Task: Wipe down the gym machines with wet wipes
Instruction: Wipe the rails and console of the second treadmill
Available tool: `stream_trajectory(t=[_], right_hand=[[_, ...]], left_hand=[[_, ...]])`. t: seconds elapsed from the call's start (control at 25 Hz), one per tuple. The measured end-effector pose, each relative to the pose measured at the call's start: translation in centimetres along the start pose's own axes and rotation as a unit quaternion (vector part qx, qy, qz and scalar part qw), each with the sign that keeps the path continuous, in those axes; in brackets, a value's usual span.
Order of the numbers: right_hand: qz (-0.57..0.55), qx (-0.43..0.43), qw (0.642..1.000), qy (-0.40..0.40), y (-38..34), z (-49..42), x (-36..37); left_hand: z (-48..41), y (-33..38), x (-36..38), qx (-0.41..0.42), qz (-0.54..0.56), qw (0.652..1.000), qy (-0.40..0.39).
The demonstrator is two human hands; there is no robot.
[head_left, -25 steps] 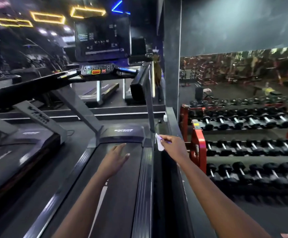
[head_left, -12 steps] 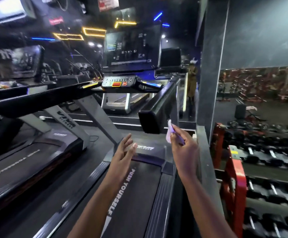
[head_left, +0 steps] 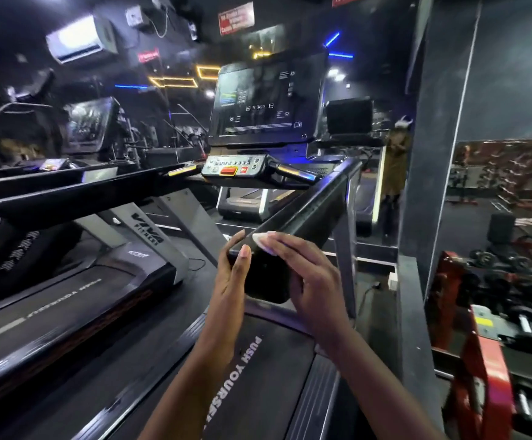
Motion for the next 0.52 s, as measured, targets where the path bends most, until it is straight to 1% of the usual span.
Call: stream_trajectory(t=[0.12,0.24,0.32,0.4,0.48,0.52], right_hand=[[0.033,0.026,0.999,0.007,3.8,-1.5,-0.1],[0.057,0.072,0.996,-0.010,7.4,-3.1,0.3],[0.051,0.106,0.993,-0.011,8.5,-4.1,-0.2],[0.030,0.129,0.991,0.025,7.6,-3.4,-1.3],[-0.002,0.130,0.989,0.077,4.4,-0.7,-1.9],[-0.022,0.134,0.987,0.090,2.5,0.9,-1.6]], left_hand=[[0.0,0.0,-0.1,-0.002,0.000,1.000,0.002],[0.1,0.4,0.0,-0.001,-0.015,1.000,-0.003],[0.0,0.9,-0.2,-0.010,-0.040,0.999,-0.018],[-0.3,1.7,-0.4,-0.025,-0.072,0.996,-0.042],[-0.7,2.9,-0.3,-0.030,-0.120,0.990,-0.062],[-1.1,3.4,-0.2,-0.028,-0.144,0.987,-0.064]])
Point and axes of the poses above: each hand's wrist, its own z-axis away from the middle knuckle, its own x-axis out of the palm, y = z × x, the point moved 8 cm from there along -z, towards the middle knuckle, and after that the axes turned 2 degrees about x, right-handed, at the moved point
